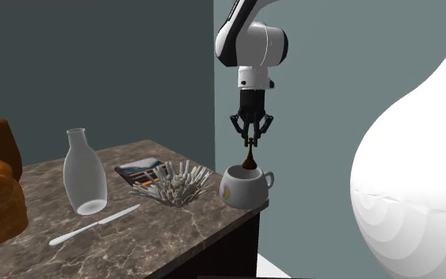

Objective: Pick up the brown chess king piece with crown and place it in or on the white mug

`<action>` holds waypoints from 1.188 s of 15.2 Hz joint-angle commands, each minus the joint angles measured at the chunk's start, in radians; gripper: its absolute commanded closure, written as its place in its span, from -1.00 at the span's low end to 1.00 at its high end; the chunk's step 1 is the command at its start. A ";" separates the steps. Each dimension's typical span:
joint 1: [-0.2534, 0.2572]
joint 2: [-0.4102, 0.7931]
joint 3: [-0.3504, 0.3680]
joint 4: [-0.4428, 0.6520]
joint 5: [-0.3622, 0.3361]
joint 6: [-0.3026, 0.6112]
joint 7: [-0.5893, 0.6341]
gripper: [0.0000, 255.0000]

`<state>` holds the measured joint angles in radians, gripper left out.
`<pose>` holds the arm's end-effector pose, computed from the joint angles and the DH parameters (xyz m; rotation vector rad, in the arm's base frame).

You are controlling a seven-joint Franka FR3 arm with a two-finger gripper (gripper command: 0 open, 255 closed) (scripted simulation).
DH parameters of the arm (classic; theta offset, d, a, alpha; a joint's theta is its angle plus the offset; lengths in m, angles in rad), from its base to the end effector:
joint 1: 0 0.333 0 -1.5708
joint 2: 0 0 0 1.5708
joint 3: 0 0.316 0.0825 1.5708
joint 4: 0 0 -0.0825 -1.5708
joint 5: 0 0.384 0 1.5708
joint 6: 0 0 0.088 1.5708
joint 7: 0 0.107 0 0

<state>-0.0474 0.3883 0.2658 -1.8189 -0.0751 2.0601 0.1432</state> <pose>0.6137 0.1212 0.3211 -3.1177 -0.1602 0.2136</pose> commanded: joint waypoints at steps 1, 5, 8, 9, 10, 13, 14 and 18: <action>0.003 0.016 -0.002 -0.007 -0.005 0.024 0.004 1.00; 0.003 0.021 -0.003 -0.010 -0.006 0.031 0.005 1.00; 0.003 0.021 -0.003 -0.010 -0.006 0.031 0.005 1.00; 0.003 0.021 -0.003 -0.010 -0.006 0.031 0.005 1.00; 0.003 0.021 -0.003 -0.010 -0.006 0.031 0.005 -1.00; 0.003 0.021 -0.003 -0.010 -0.006 0.031 0.005 -1.00; 0.003 0.021 -0.003 -0.010 -0.006 0.031 0.005 -1.00; 0.000 -0.012 0.002 0.048 0.005 -0.059 -0.003 -1.00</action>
<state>-0.0461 0.3898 0.2665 -1.7810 -0.0741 2.0259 0.1423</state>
